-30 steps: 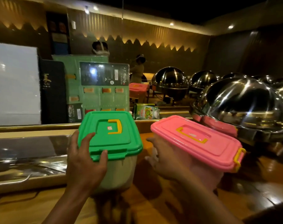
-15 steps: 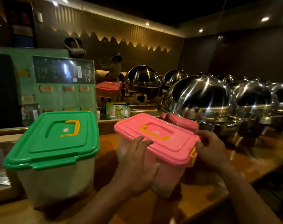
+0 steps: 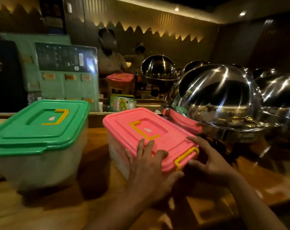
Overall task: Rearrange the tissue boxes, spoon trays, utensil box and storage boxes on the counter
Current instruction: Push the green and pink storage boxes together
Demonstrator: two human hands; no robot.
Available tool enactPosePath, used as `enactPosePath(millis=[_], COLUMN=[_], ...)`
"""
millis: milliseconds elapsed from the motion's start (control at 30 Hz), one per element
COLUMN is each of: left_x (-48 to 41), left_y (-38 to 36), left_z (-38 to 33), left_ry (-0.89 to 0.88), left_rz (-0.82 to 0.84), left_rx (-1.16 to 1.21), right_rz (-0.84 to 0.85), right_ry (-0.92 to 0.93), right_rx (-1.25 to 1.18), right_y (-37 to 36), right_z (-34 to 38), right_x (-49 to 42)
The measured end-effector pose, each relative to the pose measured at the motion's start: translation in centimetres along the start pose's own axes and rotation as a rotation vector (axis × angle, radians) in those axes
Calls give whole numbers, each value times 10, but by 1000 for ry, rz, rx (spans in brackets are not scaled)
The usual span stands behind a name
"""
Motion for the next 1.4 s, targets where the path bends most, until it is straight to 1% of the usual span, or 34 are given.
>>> enactPosePath(millis=[67, 133, 200, 233, 367, 400, 467, 500, 600, 667, 767, 833, 900, 967, 1067, 1233, 1400], left_x=[-3, -6, -9, -10, -9, -11, -16, -19, -28, -33, -35, -36, -37, -38, -42, -50, -70], left_y=[-1, 2, 9, 13, 26, 26, 25, 27, 33, 36, 33, 23, 11, 6, 3, 1, -4], left_z=[10, 23, 37, 44, 71, 79, 92, 97, 110, 118, 117, 119, 126, 131, 128, 124, 126], left_ry=[-19, -54, -86, -69, 198, 229, 212, 200, 199, 186, 155, 134, 157, 201, 198, 197, 178], left_rz=[-65, -103, -111, -110, -131, -98, 19, 73, 202, 261, 298, 344, 364, 334, 279, 277, 289], left_rx=[105, 142, 192, 244, 491, 595, 847, 937, 1088, 1119, 1124, 1185, 1267, 1297, 1273, 1292, 1260], right_rz=[-1, -11, -70, -110, -261, -295, -359, -379, -381, -367, -350, -340, -334, -339, -348, -360, -378], right_ry=[41, 48, 56, 64, 56, 63, 68, 63, 59, 23, -47, -86, -103, -84, -72, -44, -15], right_rx=[8, -8, -43, -55, -67, -50, -23, -21, -18, -90, -231, -305, -367, -383, -377, -381, -404], right_y=[-3, -9, -20, -27, -55, -62, -78, -85, -100, -102, -104, -106, -106, -105, -104, -104, -108], right_z=[-3, 1, 5, 7, 22, 27, 36, 40, 46, 45, 45, 45, 44, 41, 40, 33, 24], right_x=[-5, -10, -14, -15, -15, -16, -17, -17, -18, -16, -16, -16, -16, -16, -17, -25, -43])
Point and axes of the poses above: each hand's wrist, its own x-axis away from the middle knuckle, its own y-axis out of the back of the hand, z = x × y, the point moved 1 cm from there along -x, towards the middle knuckle, and after that the axes turned 15 degrees about y, right-handed, at the moved point
